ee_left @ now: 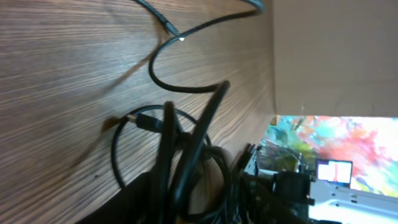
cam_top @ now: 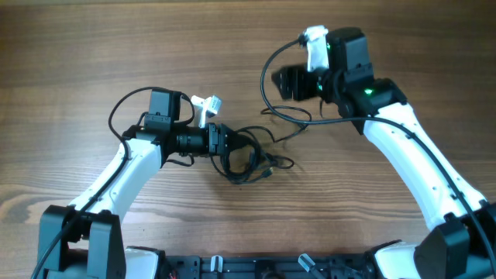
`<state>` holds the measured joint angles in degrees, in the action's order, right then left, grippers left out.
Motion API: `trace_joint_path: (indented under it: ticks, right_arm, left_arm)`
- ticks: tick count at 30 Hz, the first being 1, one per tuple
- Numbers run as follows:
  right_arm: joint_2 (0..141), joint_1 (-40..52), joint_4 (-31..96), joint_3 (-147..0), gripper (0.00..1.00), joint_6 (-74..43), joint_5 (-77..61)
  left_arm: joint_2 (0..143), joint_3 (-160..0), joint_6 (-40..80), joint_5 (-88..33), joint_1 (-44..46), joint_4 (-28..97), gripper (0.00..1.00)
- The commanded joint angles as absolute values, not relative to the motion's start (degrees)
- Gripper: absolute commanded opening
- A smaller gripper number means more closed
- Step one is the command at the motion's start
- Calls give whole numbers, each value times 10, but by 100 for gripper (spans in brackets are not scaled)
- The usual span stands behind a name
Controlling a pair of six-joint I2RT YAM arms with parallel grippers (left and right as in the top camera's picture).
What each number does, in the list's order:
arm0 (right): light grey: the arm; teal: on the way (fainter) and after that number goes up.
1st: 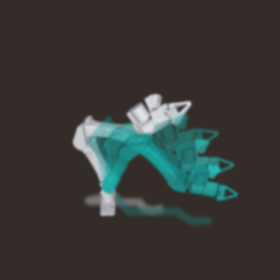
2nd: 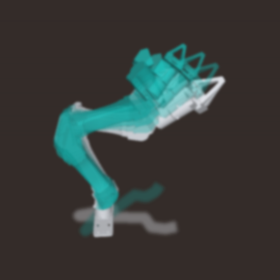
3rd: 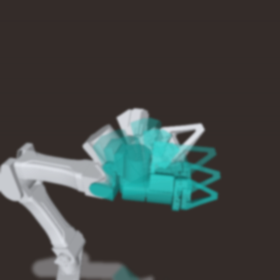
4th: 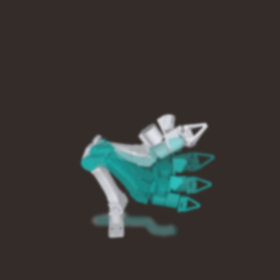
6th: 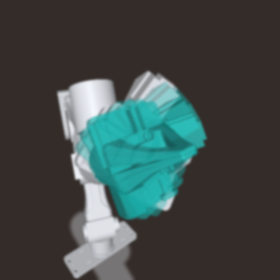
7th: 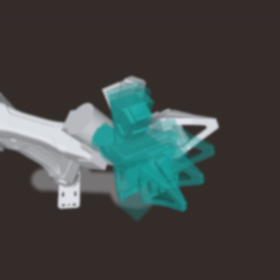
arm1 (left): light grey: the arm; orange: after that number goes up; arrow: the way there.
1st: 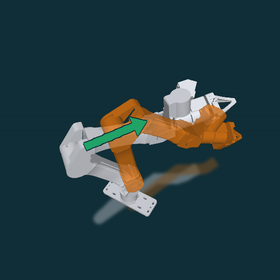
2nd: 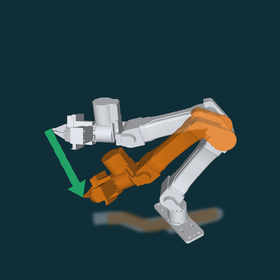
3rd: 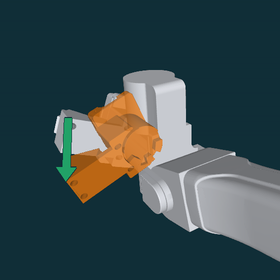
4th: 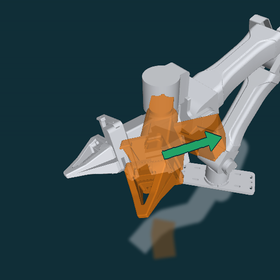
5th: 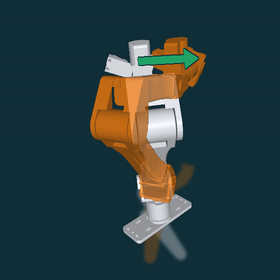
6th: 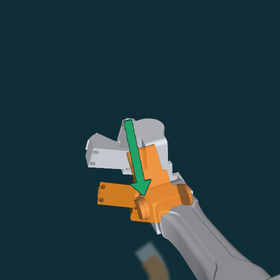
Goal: Untangle cables
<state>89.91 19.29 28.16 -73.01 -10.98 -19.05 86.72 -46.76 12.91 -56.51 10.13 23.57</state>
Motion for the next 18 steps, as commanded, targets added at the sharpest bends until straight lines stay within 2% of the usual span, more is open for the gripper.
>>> trace_joint_path:
  ticks: [1, 2, 8, 9, 10, 11, 18]
  right_arm:
    - [890, 190, 342, -735, 80, -107, -299]
    - [890, 191, 371, -735, 80, -107, -315]
    - [890, 191, 464, -735, 81, -106, -336]
    - [890, 191, 468, -735, 81, -106, -352]
    - [890, 191, 470, -735, 82, -105, -368]
    - [890, 191, 472, -735, 82, -105, -374]
    - [890, 191, 474, -735, 83, -127, -350]
  left_arm:
    - [870, -469, 122, -529, 104, 234, 45]
    - [870, -469, 122, -524, 104, 234, 41]
    - [870, -469, 124, -500, 104, 223, 37]
    - [870, -469, 124, -494, 104, 224, 40]
    - [870, -469, 124, -493, 104, 226, 55]
    - [870, -469, 124, -475, 104, 226, 62]
    - [870, -504, 170, -417, 104, 219, 63]
